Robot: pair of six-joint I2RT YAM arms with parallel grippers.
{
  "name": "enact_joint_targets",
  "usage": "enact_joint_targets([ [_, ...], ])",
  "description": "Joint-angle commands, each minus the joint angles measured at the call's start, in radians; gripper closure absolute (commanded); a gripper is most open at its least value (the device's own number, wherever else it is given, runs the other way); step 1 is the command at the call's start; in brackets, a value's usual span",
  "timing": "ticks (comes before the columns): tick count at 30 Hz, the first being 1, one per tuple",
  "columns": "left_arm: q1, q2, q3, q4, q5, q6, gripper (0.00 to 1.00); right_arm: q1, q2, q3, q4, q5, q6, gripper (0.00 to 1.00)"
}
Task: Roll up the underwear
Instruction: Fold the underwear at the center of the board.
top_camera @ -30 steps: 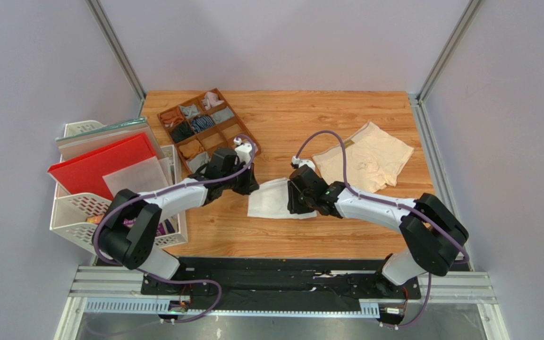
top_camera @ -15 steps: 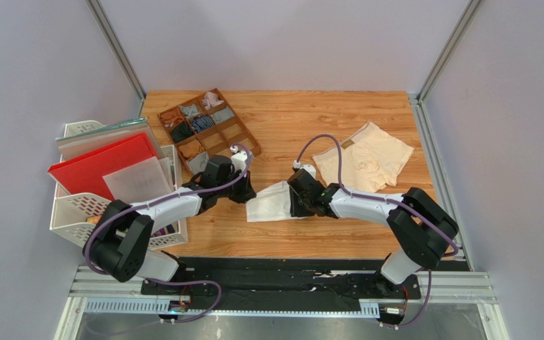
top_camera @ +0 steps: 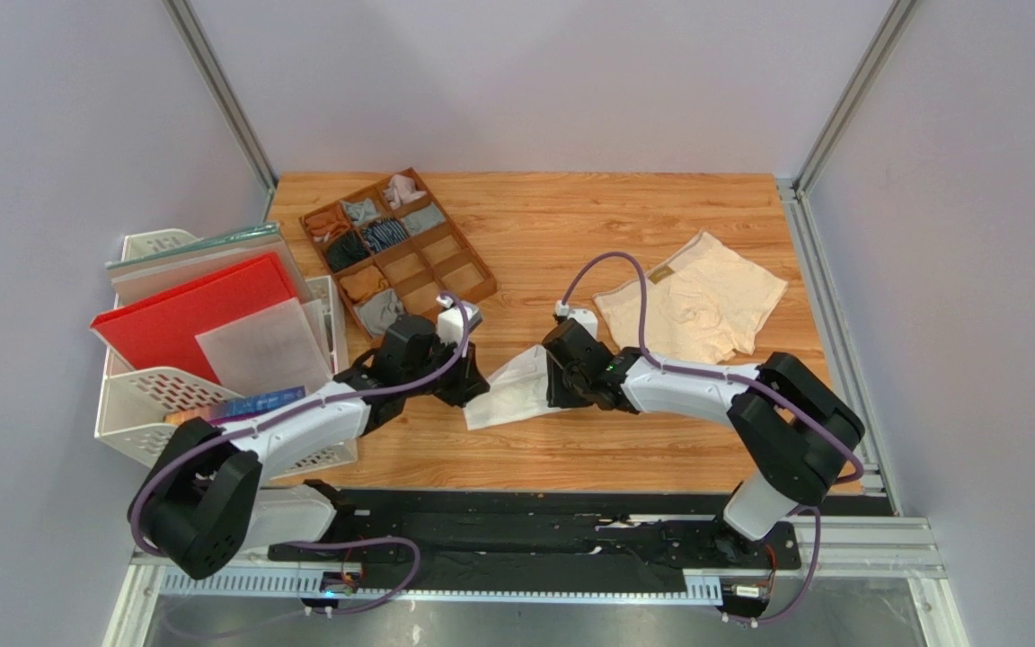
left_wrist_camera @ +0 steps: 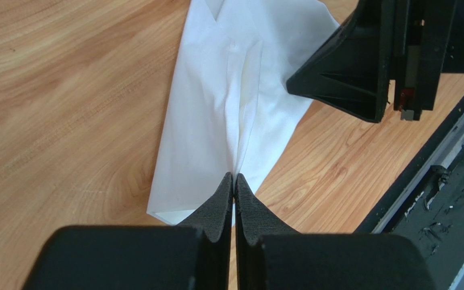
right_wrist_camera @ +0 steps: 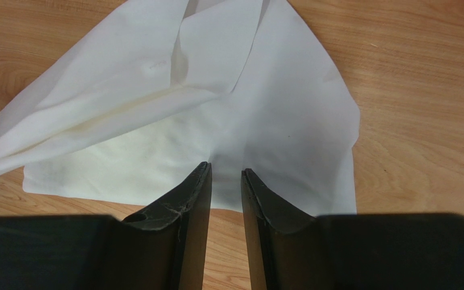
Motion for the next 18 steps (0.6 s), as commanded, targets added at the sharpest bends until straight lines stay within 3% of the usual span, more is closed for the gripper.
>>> enact_joint_targets([
  [1,-0.018,-0.049,-0.022,0.011,-0.012,-0.001,1.00,-0.002,0.043,0.002,-0.018,0.028,0.011,0.69],
  [18,-0.052,-0.146,-0.111,-0.014,-0.050,-0.059,1.00,-0.009,0.062,0.011,-0.018,0.047,0.009,0.69],
])
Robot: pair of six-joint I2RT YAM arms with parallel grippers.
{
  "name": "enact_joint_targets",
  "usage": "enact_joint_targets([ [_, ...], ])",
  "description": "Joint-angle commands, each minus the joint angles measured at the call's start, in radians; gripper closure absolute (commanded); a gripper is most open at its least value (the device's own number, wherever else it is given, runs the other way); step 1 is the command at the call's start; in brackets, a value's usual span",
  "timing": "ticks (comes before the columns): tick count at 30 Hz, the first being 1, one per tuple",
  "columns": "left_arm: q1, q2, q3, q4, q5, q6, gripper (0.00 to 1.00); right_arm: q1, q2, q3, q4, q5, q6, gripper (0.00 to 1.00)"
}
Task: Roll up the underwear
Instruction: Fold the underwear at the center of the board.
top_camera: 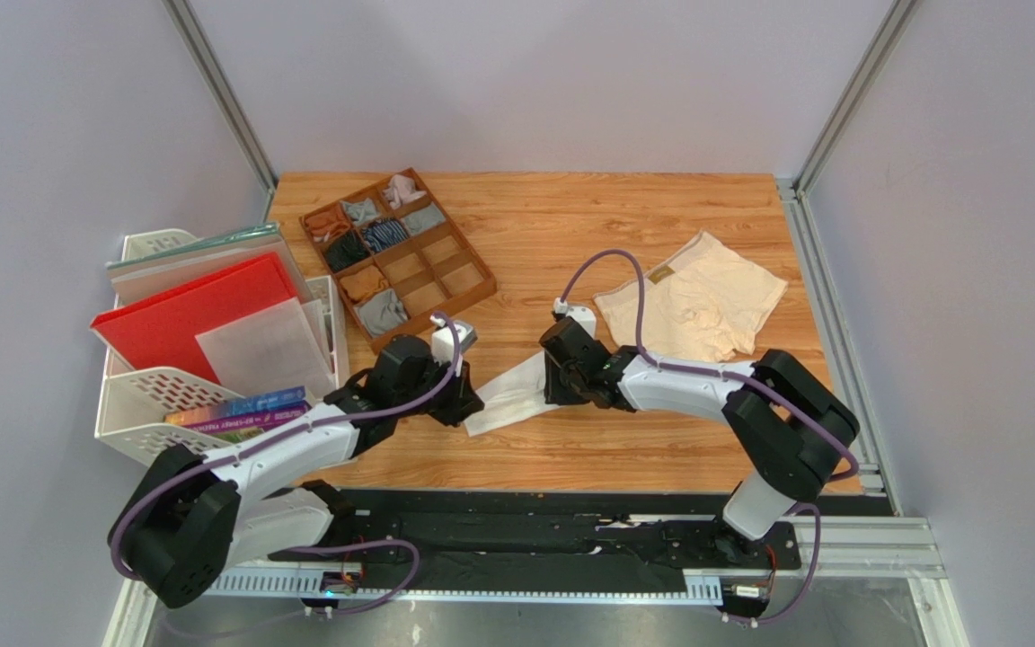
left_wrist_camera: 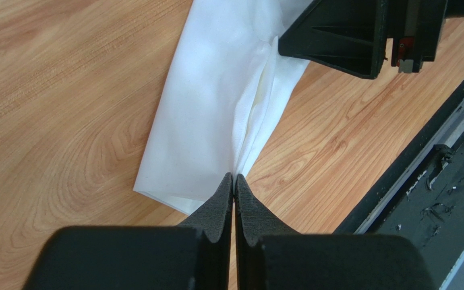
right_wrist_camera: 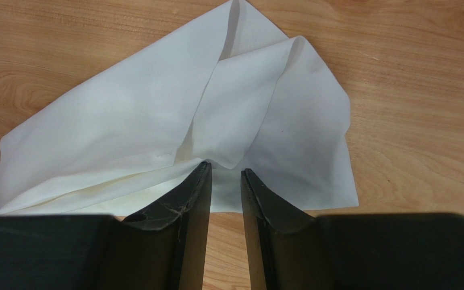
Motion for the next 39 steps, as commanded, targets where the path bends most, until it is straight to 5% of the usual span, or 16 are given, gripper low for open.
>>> enact_joint_targets([
  [1,-0.012,-0.027,-0.012,0.002,-0.021,-0.031,1.00,-0.008,0.038,-0.005,-0.033,0.028,-0.012,0.69],
  [14,-0.043,-0.040,-0.026,-0.016,-0.053,-0.057,1.00,-0.008,-0.187,-0.005,-0.142,-0.024,-0.101,0.63],
  [39,-0.142,0.030,0.020,-0.067,-0.070,-0.022,1.00,-0.088,-0.061,-0.028,-0.061,-0.036,-0.001,0.62],
])
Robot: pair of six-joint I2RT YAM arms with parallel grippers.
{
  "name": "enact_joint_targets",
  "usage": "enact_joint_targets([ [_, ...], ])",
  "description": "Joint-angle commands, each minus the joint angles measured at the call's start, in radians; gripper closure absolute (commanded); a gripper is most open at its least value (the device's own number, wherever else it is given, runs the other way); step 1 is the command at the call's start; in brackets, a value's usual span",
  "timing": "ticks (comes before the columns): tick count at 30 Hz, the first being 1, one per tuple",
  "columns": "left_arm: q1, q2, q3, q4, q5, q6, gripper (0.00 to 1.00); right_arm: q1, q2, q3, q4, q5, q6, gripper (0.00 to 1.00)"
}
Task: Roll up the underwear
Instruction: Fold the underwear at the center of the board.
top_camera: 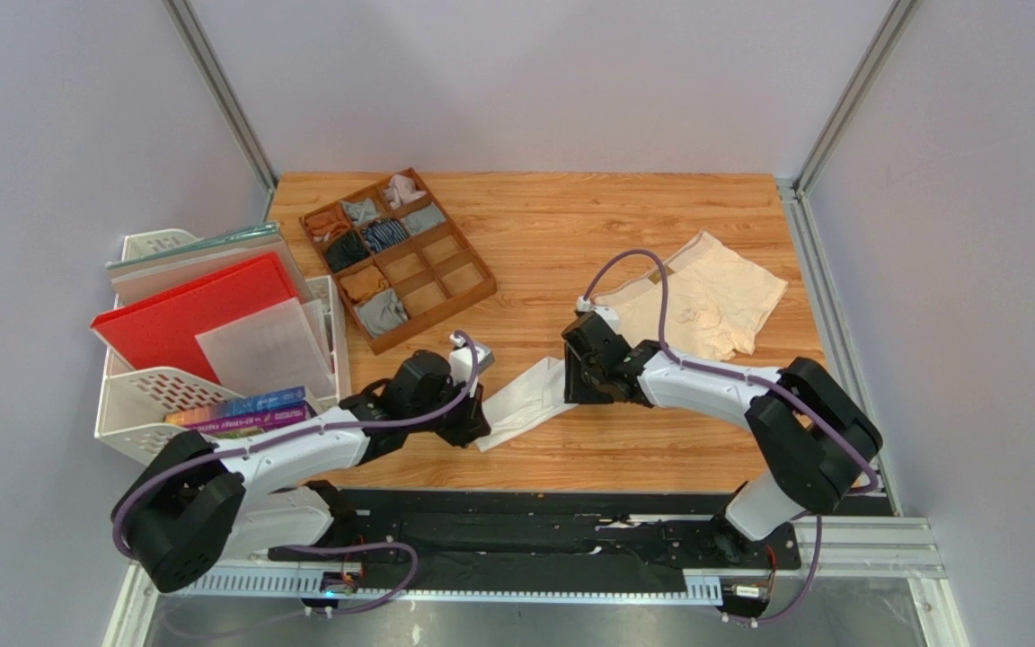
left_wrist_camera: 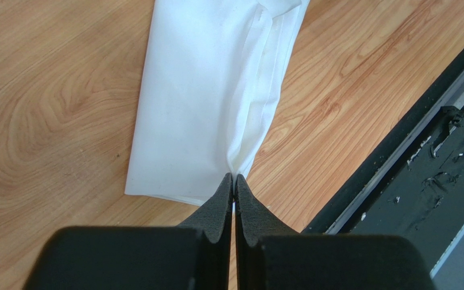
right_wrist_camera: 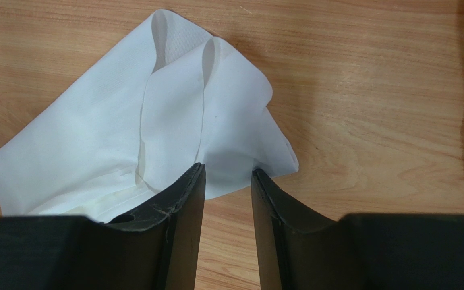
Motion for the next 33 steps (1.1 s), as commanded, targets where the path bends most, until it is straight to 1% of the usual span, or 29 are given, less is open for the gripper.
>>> enact_joint_targets([
  [1,-0.019,-0.001,0.035,-0.032,-0.025,0.013,1.00,-0.011,0.025,0.009,0.044,-0.001,0.017,0.62],
  [14,-0.060,0.043,0.048,-0.047,-0.022,-0.002,1.00,-0.018,0.043,0.024,0.051,-0.003,0.008,0.62],
  [15,-0.063,0.042,0.048,-0.047,-0.015,0.001,0.99,-0.016,0.043,0.026,0.053,-0.004,0.005,0.62],
  [16,-0.065,0.039,0.046,-0.046,-0.008,0.001,0.87,-0.016,0.041,0.031,0.054,-0.006,0.002,0.62],
  [18,-0.068,0.023,0.046,-0.044,0.011,0.001,0.73,-0.016,0.032,0.035,0.051,-0.013,-0.003,0.62],
  [19,-0.068,0.014,0.043,-0.047,0.015,0.001,0.61,-0.016,0.026,0.035,0.050,-0.016,-0.006,0.62],
  [22,-0.068,-0.020,0.037,-0.052,0.021,-0.009,0.50,-0.015,-0.015,0.037,0.045,-0.024,-0.022,0.62],
  [29,-0.068,-0.098,0.032,-0.041,0.035,-0.074,0.46,0.037,-0.094,0.067,-0.005,-0.003,-0.044,0.62],
  [31,-0.068,-0.103,0.032,-0.043,0.015,-0.090,0.44,0.059,-0.110,0.077,-0.007,0.004,-0.042,0.63],
  [33,-0.068,-0.092,0.034,-0.047,-0.040,-0.120,0.44,0.079,-0.117,0.081,-0.002,-0.004,-0.030,0.63],
])
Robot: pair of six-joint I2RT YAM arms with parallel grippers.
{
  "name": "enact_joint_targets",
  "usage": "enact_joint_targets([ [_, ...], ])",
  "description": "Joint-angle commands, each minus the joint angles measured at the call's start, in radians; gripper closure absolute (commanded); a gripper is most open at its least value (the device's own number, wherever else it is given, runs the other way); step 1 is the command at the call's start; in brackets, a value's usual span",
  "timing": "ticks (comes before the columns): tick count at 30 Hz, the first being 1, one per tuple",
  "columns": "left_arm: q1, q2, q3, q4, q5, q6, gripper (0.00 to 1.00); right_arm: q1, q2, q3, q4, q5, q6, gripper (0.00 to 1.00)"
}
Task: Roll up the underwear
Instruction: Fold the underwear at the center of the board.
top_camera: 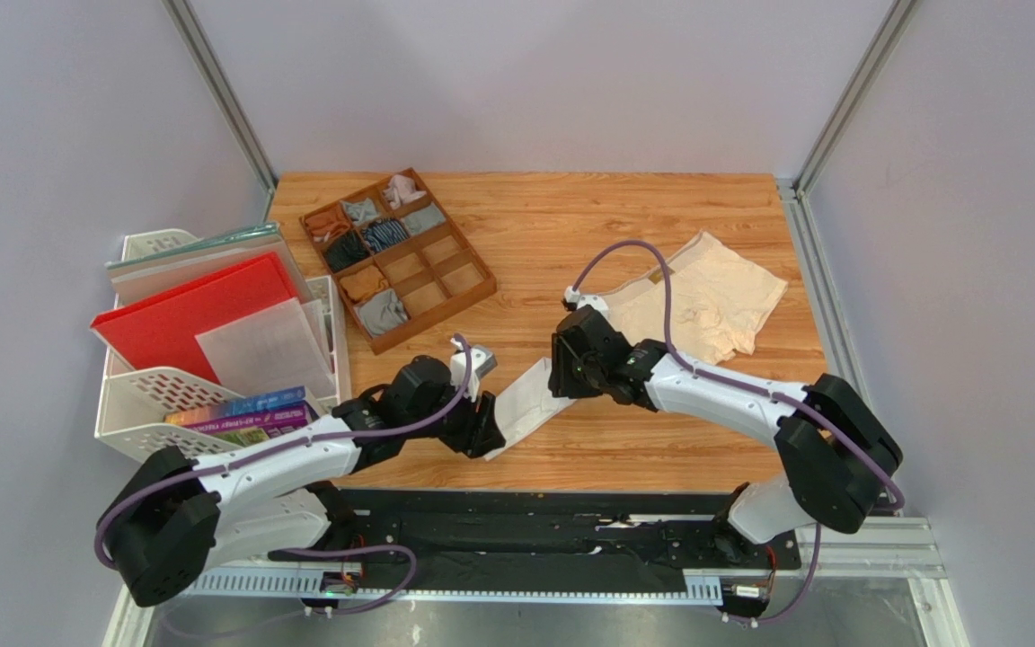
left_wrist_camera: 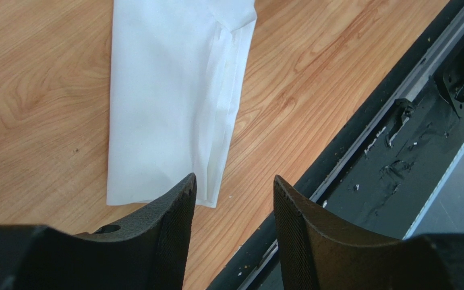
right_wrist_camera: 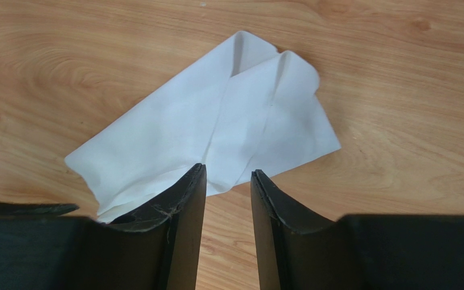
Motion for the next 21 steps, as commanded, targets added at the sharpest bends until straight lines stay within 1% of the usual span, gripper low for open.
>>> enact_joint_targets([
  [1,-0.004,0.005,0.027,-0.014,-0.078,-0.082,0.44,0.042,-0.040,0.046,0.001,0.005,-0.002,0.63],
  [4,-0.004,0.007,0.037,-0.030,-0.176,-0.111,0.45,0.084,-0.029,0.054,0.011,-0.003,0.015,0.65],
  [9,-0.004,-0.022,0.060,-0.053,-0.250,-0.123,0.43,0.120,0.001,0.049,0.067,-0.035,0.033,0.68],
  [13,0.008,0.016,0.074,-0.073,-0.312,-0.119,0.42,0.135,0.032,0.052,0.095,-0.058,0.045,0.71],
  [18,0.084,0.059,0.071,-0.058,-0.302,-0.109,0.42,0.151,0.063,0.048,0.094,-0.056,0.068,0.73],
  [21,0.101,0.077,0.066,-0.025,-0.267,-0.105,0.43,0.151,0.077,0.034,0.100,-0.050,0.077,0.73],
])
